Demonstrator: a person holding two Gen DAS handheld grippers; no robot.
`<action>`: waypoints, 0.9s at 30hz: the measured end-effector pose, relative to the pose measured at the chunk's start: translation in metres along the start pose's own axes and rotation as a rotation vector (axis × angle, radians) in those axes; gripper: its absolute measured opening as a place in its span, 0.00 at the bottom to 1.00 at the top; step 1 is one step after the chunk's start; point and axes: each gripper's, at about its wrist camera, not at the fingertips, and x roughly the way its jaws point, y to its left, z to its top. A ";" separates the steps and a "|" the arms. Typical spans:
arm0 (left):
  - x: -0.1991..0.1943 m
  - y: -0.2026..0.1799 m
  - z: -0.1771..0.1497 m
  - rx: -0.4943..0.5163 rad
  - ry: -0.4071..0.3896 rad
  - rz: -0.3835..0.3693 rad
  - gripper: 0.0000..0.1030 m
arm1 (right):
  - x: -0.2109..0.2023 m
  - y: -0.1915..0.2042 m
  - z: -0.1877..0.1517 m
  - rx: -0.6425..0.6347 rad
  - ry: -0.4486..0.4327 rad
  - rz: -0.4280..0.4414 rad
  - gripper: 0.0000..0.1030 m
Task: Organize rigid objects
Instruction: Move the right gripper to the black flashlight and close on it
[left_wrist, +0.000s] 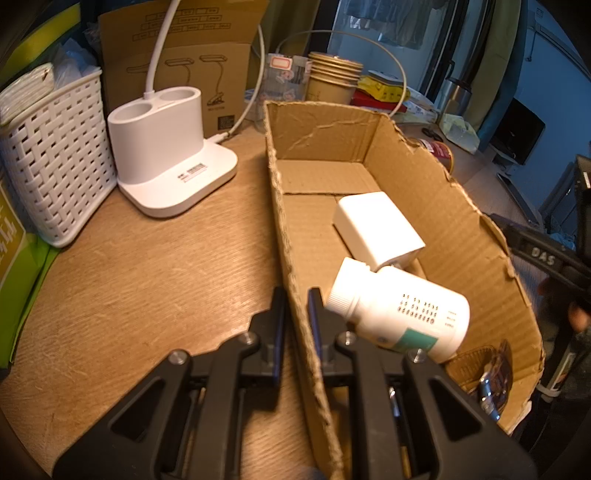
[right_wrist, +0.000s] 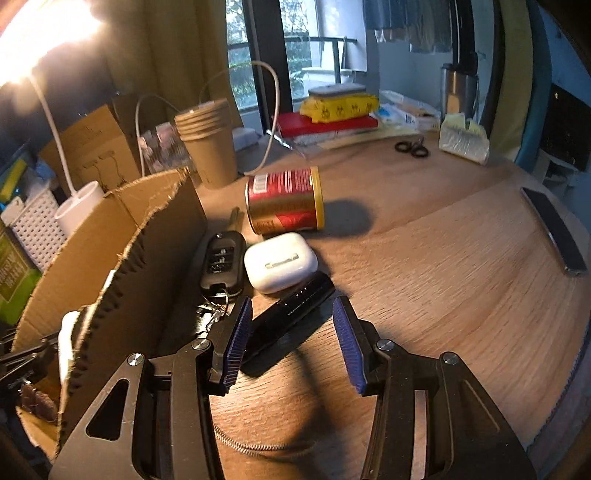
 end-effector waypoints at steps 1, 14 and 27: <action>0.000 0.000 0.000 0.000 0.000 0.000 0.13 | 0.003 0.000 0.000 0.001 0.006 -0.002 0.47; 0.000 -0.001 0.000 0.000 0.000 0.000 0.13 | 0.022 0.003 0.001 0.017 0.065 -0.027 0.47; 0.000 -0.001 0.000 0.000 0.000 0.000 0.13 | 0.022 -0.002 0.001 0.032 0.061 -0.012 0.22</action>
